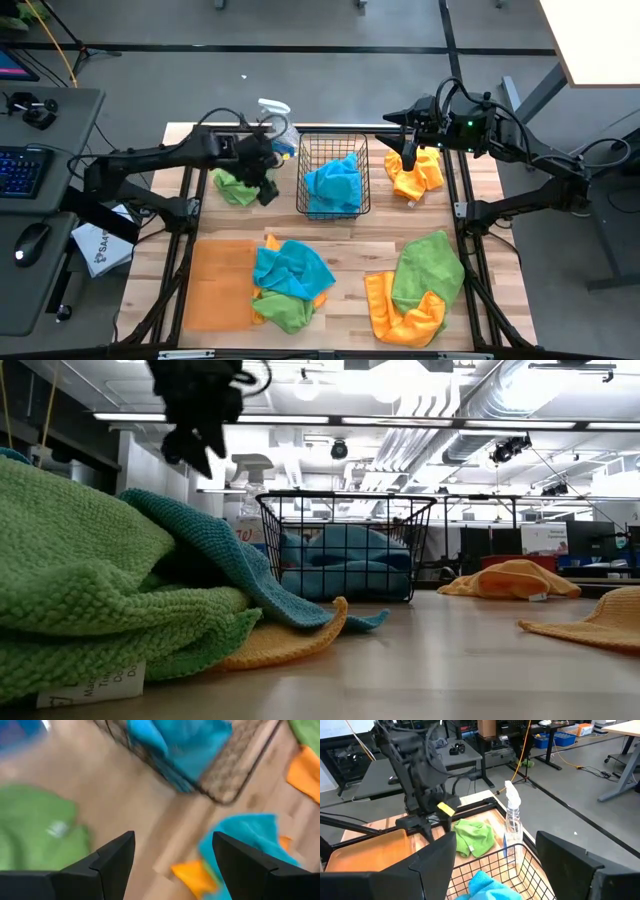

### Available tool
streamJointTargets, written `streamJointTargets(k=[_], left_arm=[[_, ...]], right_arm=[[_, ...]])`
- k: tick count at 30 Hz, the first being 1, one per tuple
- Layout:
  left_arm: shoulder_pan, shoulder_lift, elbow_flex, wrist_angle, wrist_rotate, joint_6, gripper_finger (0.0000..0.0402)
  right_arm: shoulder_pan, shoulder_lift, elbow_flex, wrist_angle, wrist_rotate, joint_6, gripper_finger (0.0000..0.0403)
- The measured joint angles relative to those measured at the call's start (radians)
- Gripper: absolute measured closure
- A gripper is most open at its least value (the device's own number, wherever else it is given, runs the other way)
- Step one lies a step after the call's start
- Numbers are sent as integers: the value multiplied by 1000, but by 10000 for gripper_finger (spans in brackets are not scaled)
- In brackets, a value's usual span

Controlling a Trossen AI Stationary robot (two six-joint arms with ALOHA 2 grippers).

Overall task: Sort microfiber towel by color & place in baskets
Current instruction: Put the top blue towel into the black basket, then put the blue towel into the black basket

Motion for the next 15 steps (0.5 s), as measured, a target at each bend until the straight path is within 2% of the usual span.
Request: streamJointTargets(k=[4,7,10,15], left_arm=[[-100,-34,-115,57,200,-69,147],[-241,-57,-156,83,246,-48,147],[-412,-64,-174,115,166,39,147],[-597,-22,-188,197,-127,190,147]], right_arm=[[0,0,0,-5,0,0,132],[0,0,0,-11,-1,-8,132],[0,0,0,-14,-1,-25,132],[0,0,-1,-15,-1,-26,132]])
